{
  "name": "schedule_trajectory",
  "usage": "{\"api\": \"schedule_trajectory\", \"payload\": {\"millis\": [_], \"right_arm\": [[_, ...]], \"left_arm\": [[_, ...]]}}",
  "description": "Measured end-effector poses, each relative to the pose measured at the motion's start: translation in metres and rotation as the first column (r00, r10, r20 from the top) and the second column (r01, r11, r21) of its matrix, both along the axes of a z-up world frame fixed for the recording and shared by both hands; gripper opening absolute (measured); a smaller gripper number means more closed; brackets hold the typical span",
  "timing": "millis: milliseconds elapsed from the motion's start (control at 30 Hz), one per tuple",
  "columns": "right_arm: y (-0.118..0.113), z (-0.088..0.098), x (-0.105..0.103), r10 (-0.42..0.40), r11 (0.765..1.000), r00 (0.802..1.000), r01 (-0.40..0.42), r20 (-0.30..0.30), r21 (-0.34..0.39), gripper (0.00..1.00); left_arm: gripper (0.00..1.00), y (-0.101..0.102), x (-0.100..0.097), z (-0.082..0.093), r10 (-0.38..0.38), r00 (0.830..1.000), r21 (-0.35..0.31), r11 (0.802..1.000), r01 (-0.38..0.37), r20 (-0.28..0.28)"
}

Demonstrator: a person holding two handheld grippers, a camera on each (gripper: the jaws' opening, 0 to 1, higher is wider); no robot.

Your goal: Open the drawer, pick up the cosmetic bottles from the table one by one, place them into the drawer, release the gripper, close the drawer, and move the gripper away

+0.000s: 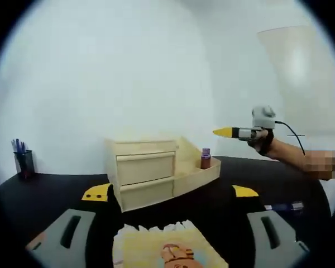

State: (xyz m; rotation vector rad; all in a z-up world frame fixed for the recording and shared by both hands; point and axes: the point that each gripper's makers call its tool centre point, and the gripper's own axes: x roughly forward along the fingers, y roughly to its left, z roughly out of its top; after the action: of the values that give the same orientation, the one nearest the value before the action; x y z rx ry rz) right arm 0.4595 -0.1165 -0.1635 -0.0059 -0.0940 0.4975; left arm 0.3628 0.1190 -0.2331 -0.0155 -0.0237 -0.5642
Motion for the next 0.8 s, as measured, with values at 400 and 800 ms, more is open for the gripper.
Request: {"api": "schedule_trajectory", "payload": {"millis": [400, 800], "right_arm": [[0.073, -0.039, -0.085, 0.343, 0.939, 0.921, -0.343, -0.185, 0.032, 0.54], [0.137, -0.108, -0.121, 0.505, 0.854, 0.661, -0.475, -0.554, 0.212, 0.43]], "left_arm": [[0.71, 0.022, 0.000, 0.002, 0.036, 0.999, -0.042, 0.998, -0.037, -0.024], [0.75, 0.042, 0.002, 0.002, 0.122, 0.992, -0.007, 0.992, -0.122, 0.005]]}}
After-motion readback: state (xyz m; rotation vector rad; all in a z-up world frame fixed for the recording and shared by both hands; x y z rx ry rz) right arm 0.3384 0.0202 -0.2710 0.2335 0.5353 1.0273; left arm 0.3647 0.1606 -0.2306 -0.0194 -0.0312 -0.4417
